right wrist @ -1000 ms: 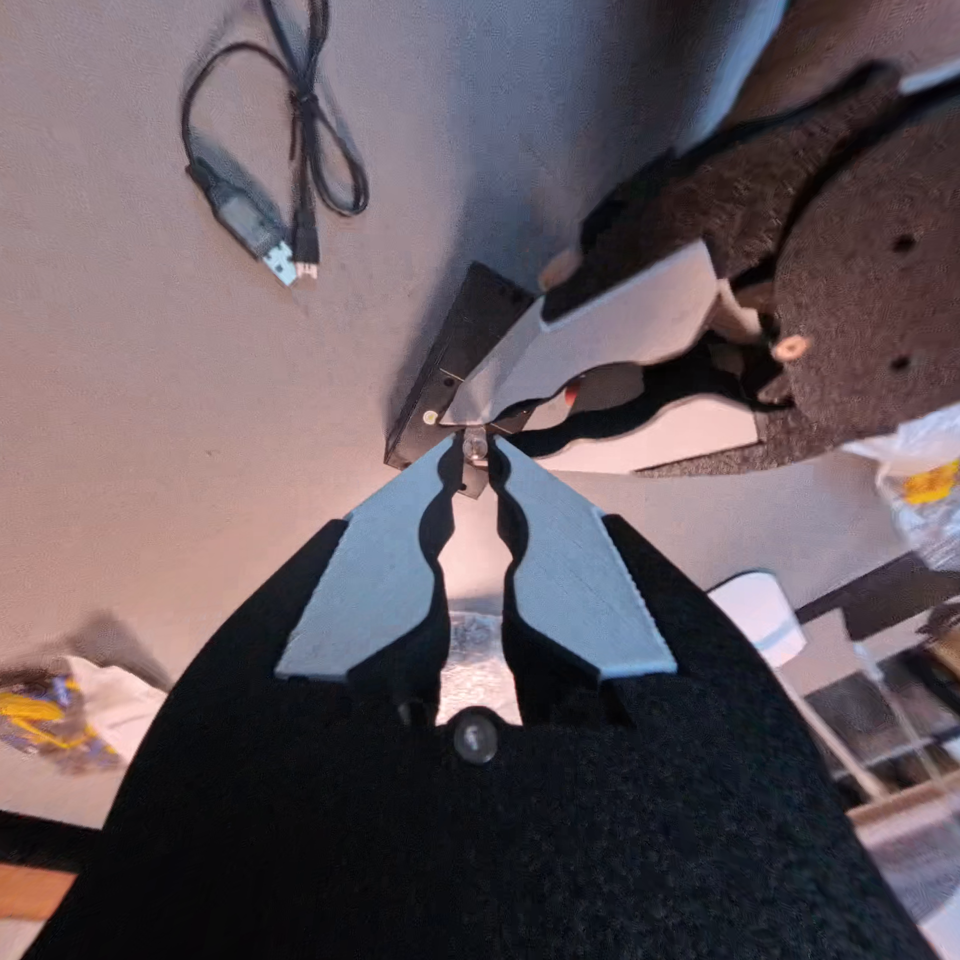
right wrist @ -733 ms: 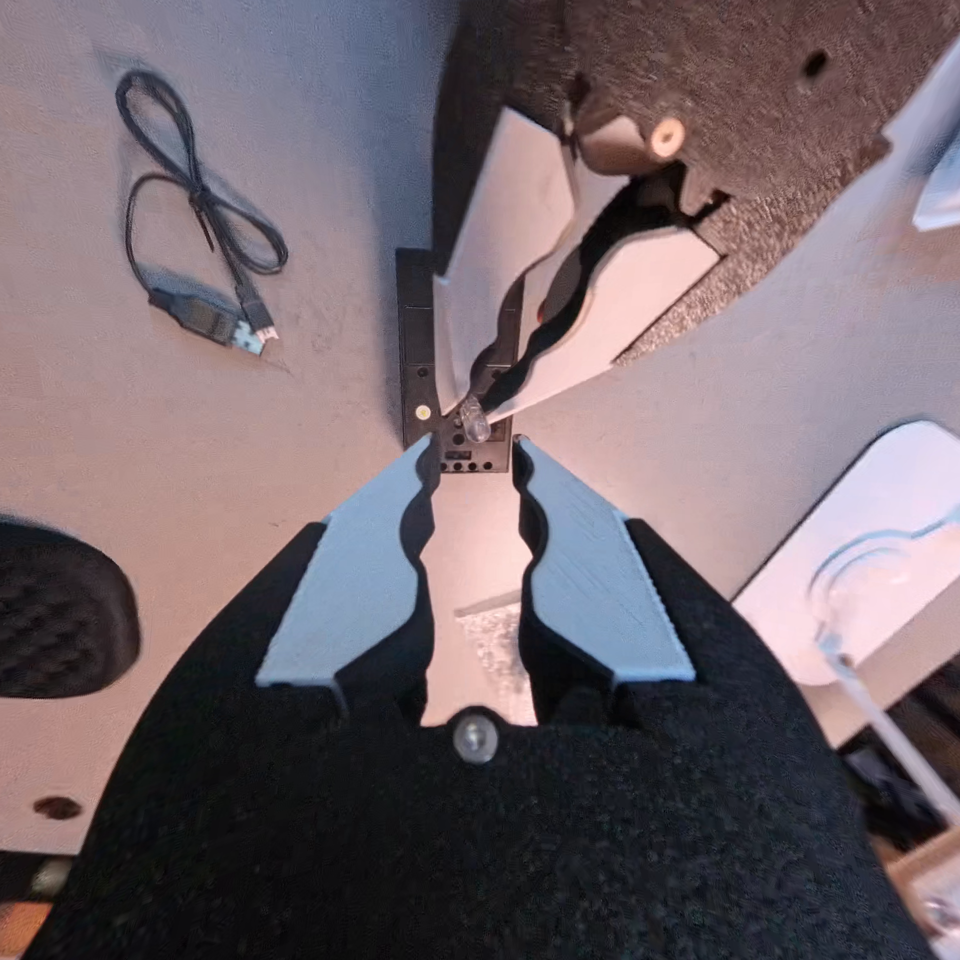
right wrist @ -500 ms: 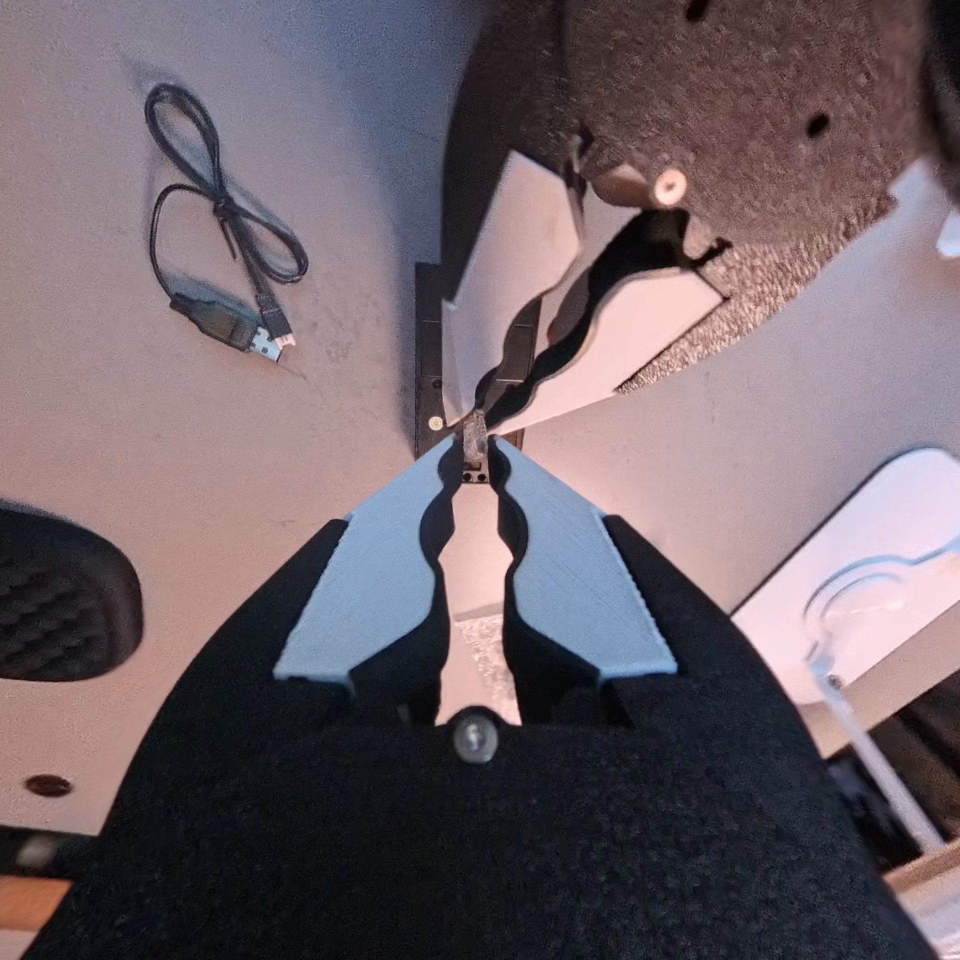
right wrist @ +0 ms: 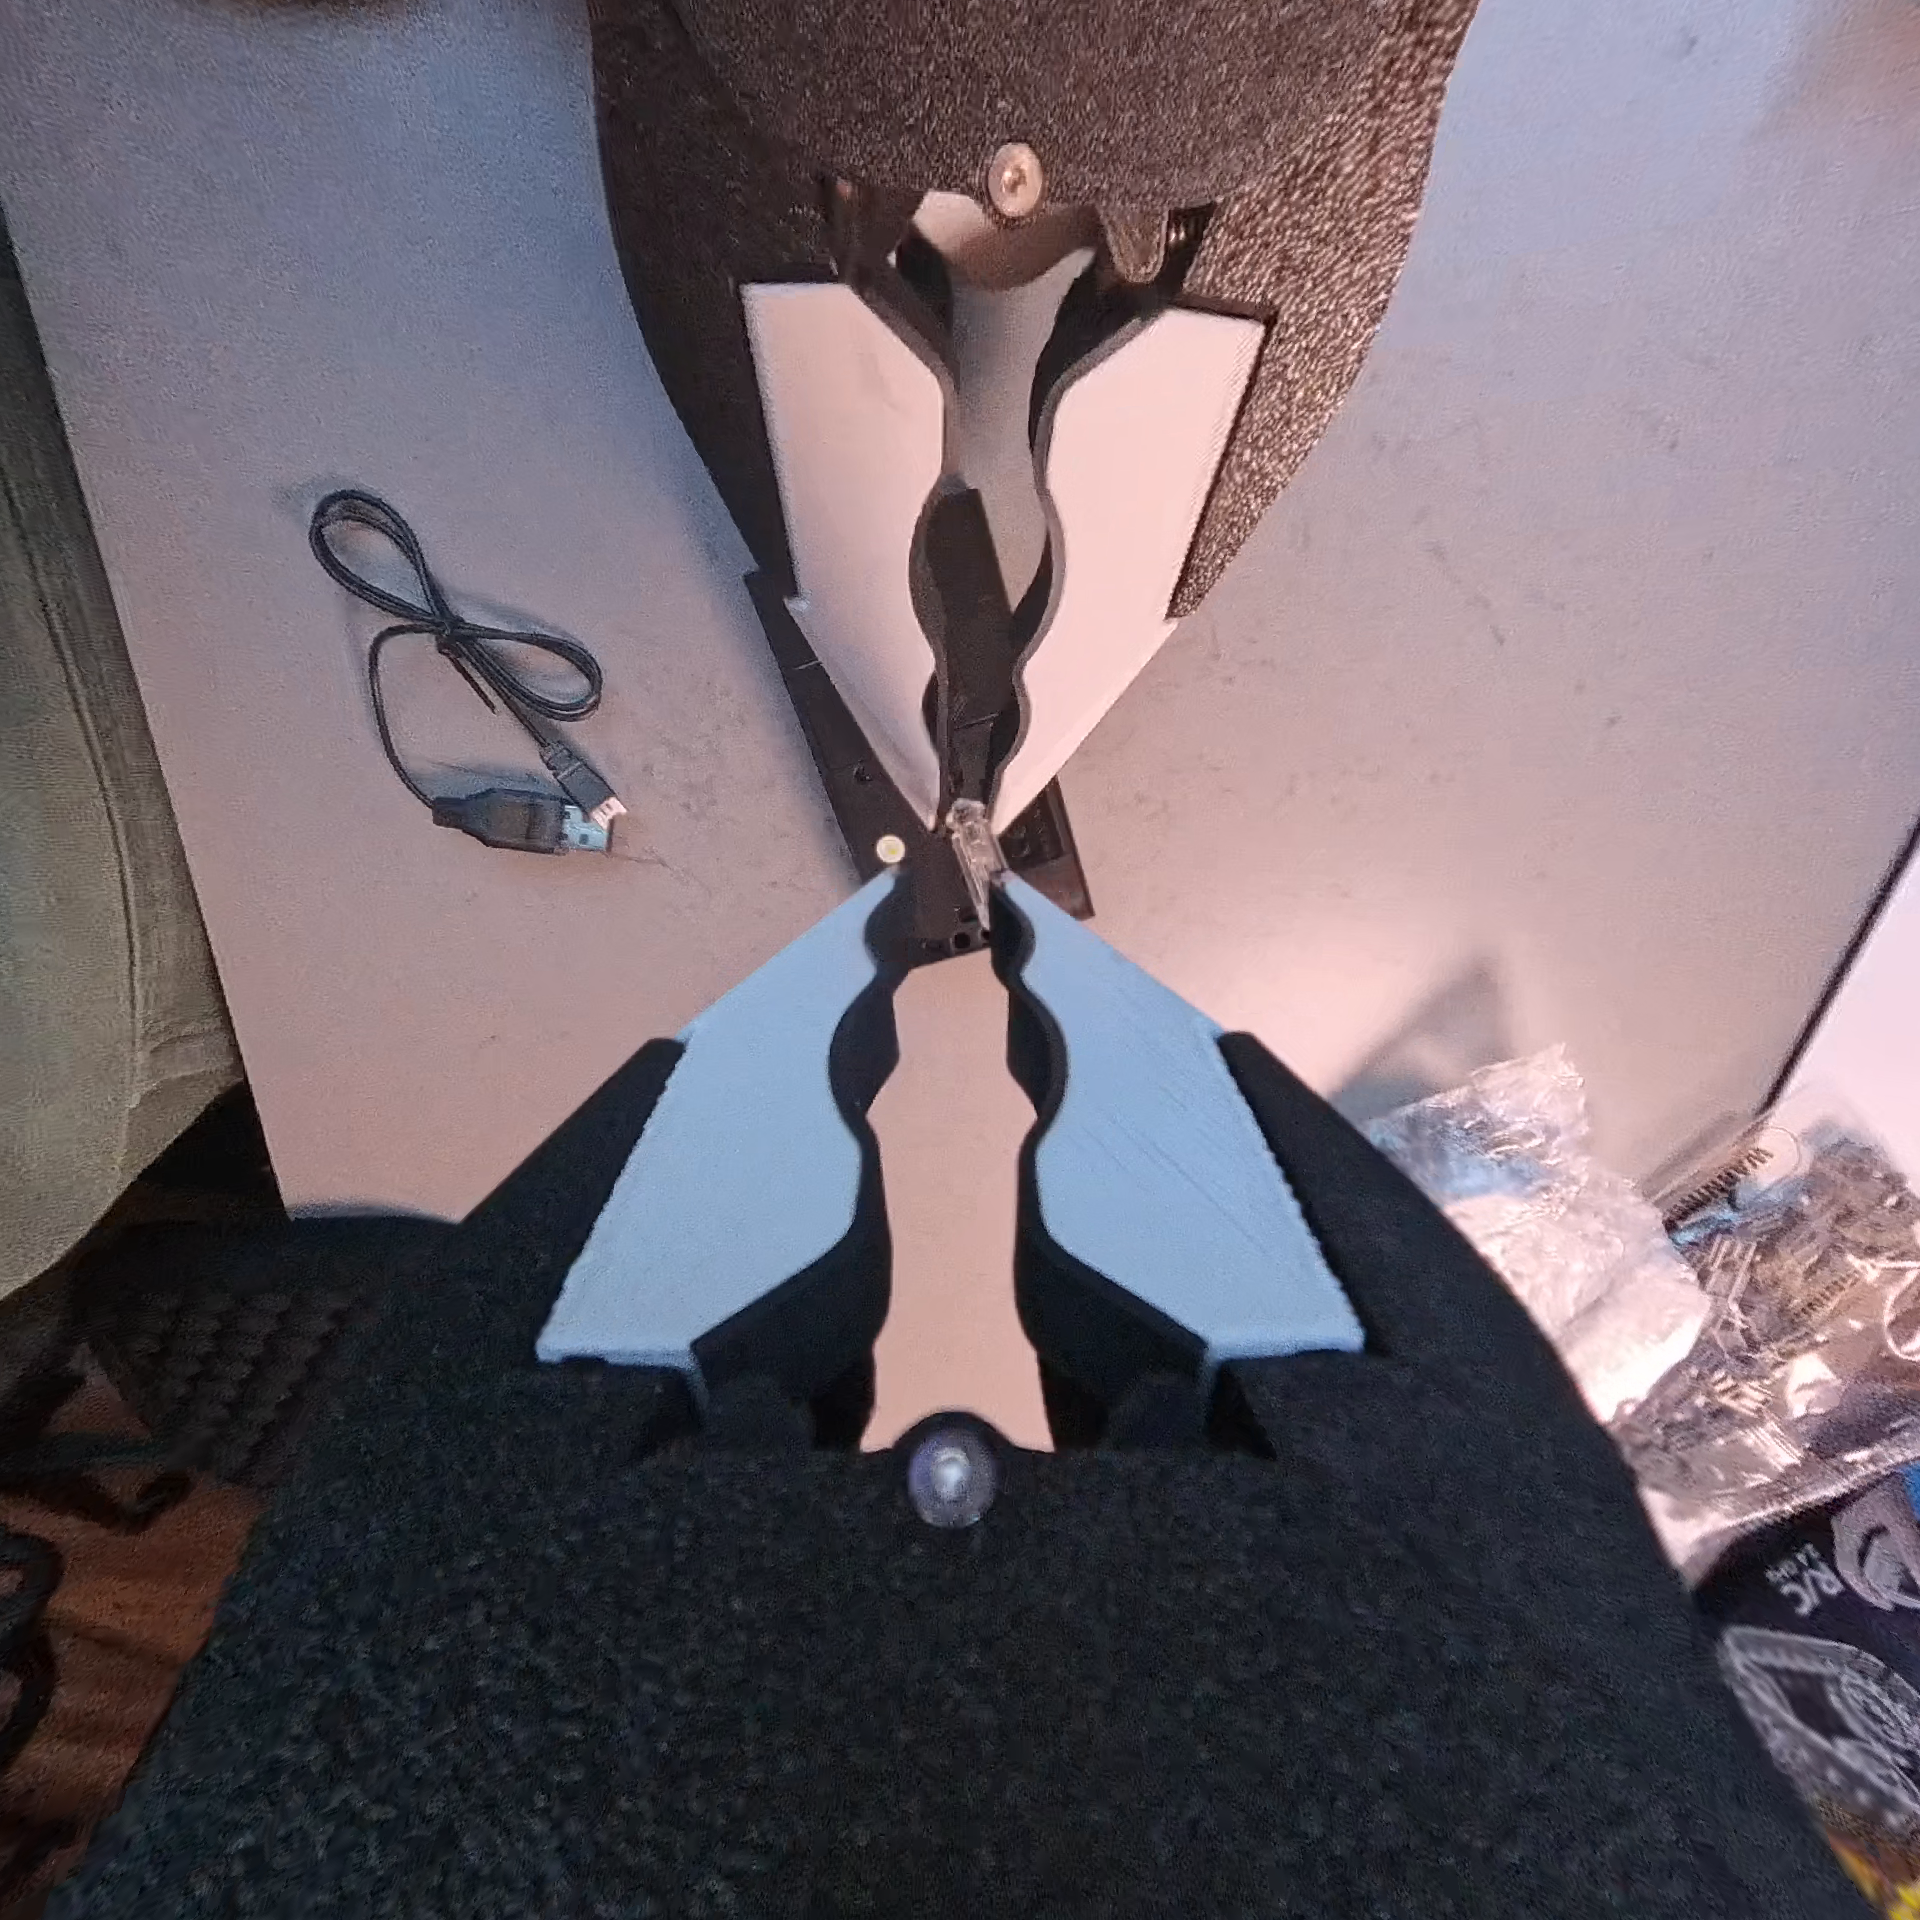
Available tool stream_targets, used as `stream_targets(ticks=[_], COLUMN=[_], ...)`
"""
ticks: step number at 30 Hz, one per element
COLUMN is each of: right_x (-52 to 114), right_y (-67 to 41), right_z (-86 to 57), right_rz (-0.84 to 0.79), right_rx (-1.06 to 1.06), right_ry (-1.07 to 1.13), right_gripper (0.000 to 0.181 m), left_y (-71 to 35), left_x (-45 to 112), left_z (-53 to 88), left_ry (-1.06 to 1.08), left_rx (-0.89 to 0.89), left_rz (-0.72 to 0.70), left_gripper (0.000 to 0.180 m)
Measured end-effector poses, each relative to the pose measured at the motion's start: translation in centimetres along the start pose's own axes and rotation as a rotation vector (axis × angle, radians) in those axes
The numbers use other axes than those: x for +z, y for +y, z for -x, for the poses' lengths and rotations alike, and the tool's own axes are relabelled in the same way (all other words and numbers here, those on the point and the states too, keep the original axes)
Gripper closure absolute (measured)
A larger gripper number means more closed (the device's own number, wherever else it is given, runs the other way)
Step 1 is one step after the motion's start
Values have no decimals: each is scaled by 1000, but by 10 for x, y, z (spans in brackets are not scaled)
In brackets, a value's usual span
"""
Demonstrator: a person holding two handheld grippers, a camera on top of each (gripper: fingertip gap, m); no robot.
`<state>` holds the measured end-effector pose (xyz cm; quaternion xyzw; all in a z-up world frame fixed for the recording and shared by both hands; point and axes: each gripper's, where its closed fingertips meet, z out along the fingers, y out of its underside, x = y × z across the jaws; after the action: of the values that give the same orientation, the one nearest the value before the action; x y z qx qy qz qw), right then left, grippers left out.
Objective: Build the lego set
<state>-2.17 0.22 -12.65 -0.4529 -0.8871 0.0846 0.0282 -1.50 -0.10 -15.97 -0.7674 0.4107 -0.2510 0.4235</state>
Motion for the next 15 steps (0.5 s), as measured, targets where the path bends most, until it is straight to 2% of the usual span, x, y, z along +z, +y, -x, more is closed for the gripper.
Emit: stream_targets(ticks=[3, 8, 13, 15], right_x=[4, -6, -22, -23], right_y=[1, -5, -13, -16], right_z=[-3, -11, -21, -15], right_rz=[25, -24, -168, -252], right_rx=[9, 43, 40, 21], right_ry=[19, 21, 67, 50], right_gripper=[176, 168, 150, 131], left_y=[2, -4, -22, -17], left_x=[1, -4, -22, -29], left_z=[0, 3, 19, 33], left_ry=[-6, -22, -78, -143], left_rx=[9, 0, -70, -108], left_rz=[6, -33, -164, -141], left_gripper=[173, 173, 173, 172])
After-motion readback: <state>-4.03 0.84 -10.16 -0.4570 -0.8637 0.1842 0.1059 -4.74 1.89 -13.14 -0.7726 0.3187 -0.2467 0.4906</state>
